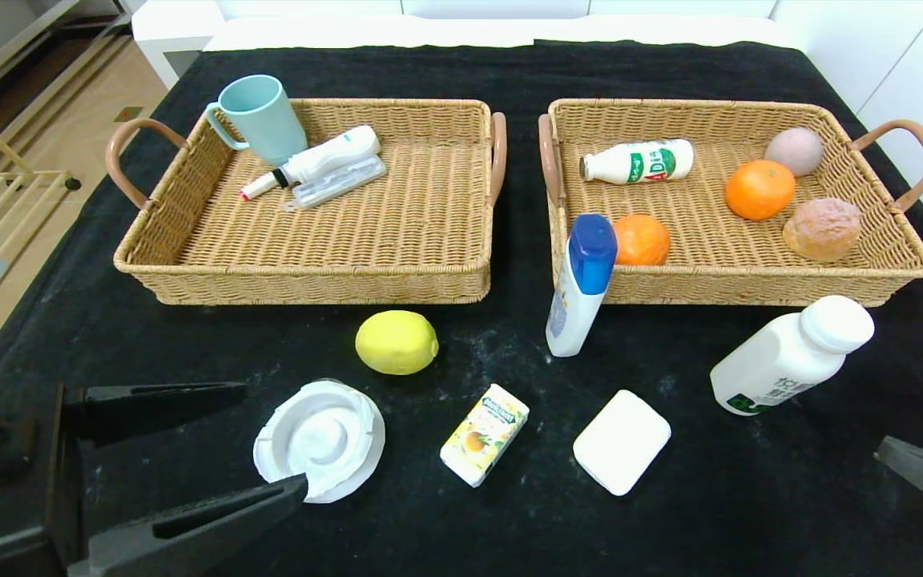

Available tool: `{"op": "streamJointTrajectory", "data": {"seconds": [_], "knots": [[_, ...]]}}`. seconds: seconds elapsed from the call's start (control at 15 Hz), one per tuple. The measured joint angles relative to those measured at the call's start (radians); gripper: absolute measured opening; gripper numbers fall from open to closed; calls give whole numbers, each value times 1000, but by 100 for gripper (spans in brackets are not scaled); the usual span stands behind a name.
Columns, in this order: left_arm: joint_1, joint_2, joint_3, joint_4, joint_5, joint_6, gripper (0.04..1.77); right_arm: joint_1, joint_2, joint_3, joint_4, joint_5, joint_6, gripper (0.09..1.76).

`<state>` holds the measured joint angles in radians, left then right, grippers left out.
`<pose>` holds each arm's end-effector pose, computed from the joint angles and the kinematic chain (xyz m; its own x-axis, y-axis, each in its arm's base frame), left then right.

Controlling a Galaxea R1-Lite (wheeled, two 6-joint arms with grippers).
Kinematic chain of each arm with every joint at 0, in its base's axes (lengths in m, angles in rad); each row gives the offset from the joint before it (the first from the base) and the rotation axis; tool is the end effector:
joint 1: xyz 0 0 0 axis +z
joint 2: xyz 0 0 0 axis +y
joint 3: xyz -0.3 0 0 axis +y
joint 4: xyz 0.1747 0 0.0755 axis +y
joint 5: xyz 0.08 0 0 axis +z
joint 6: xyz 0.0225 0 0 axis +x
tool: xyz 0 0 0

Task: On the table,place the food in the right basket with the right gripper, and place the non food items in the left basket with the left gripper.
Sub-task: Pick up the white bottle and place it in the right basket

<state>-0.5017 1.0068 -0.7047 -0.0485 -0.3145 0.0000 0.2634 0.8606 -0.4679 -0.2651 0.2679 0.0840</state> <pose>0.1080 -0.0672 0.2482 0.6583 -0.7139 -0.2386 0.7199 0.6898 -0.0776 0.0907 0.0306 0.2174 0.8546 0.5046 -0.1227 -0.4925 0.8624 0.1168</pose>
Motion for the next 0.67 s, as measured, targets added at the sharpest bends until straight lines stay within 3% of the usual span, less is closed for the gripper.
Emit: {"op": "streamJointTrajectory", "data": {"seconds": [0.33,0.67], "knots": [[0,-19,1,2,-1,2,172,12,16,-1,1,-115,1,171],[0,-22,5,3,-2,5,172,102,142,-20,-97,-275,-9,171]]}}
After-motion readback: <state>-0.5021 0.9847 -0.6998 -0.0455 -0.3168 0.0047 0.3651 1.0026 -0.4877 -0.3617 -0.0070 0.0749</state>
